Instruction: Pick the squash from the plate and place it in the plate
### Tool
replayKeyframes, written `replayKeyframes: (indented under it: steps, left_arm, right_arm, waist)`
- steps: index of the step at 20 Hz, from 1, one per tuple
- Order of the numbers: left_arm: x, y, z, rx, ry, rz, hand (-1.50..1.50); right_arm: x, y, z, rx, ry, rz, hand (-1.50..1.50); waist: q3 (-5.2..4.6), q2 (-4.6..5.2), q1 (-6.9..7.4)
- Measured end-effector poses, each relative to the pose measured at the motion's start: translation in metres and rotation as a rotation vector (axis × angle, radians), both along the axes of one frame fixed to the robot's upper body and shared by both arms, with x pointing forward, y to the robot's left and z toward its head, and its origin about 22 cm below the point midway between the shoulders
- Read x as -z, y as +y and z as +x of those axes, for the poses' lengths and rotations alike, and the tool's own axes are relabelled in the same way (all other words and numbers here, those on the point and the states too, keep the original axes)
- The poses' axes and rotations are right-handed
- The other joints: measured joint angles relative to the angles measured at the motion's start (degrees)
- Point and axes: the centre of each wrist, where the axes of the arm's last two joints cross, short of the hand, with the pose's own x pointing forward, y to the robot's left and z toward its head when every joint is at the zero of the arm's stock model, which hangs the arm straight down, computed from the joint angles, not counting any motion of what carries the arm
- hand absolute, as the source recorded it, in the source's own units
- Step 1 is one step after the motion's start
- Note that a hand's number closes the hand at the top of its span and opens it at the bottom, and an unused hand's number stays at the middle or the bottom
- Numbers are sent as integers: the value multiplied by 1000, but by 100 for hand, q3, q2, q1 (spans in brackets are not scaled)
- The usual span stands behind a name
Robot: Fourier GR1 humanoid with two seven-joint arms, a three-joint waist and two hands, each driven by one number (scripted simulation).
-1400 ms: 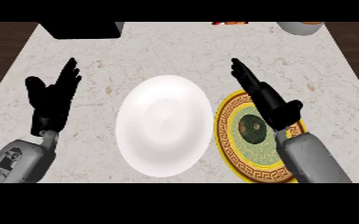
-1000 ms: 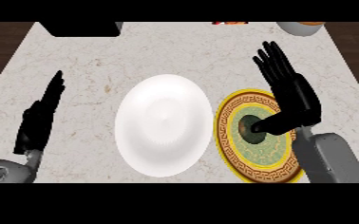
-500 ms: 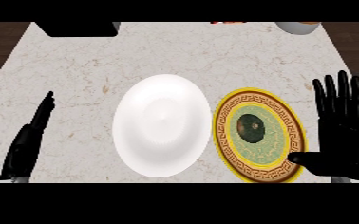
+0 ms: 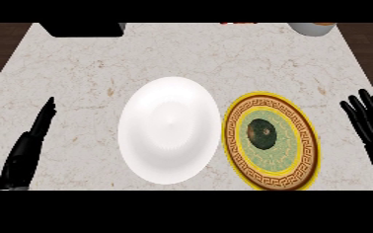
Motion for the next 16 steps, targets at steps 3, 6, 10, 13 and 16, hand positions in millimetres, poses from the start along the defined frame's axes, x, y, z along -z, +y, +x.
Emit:
replayKeyframes:
  steps: [3,6,10,13,16]
  left_arm:
    - [0,-2,0,1,-5,-2,0]
    - [-2,-8,0,2,-5,1,0]
    - [-7,-4,3,10,-6,2,0]
    - [-6,-3,6,13,-5,-2,0]
    - [-6,-2,6,18,-6,-4,0]
  right_arm:
    - [-12,-8,2,-27,49,-148,-150]
    - [-23,-7,10,-44,111,-256,-150]
    - [-32,-4,28,-70,185,-375,-150]
    - [-38,7,41,-108,231,-451,-150]
    - [-36,9,55,-145,274,-519,-150]
  waist:
    - [0,2,22]
    - [2,6,52]
    - [3,13,87]
    - [3,15,86]
    - [3,17,97]
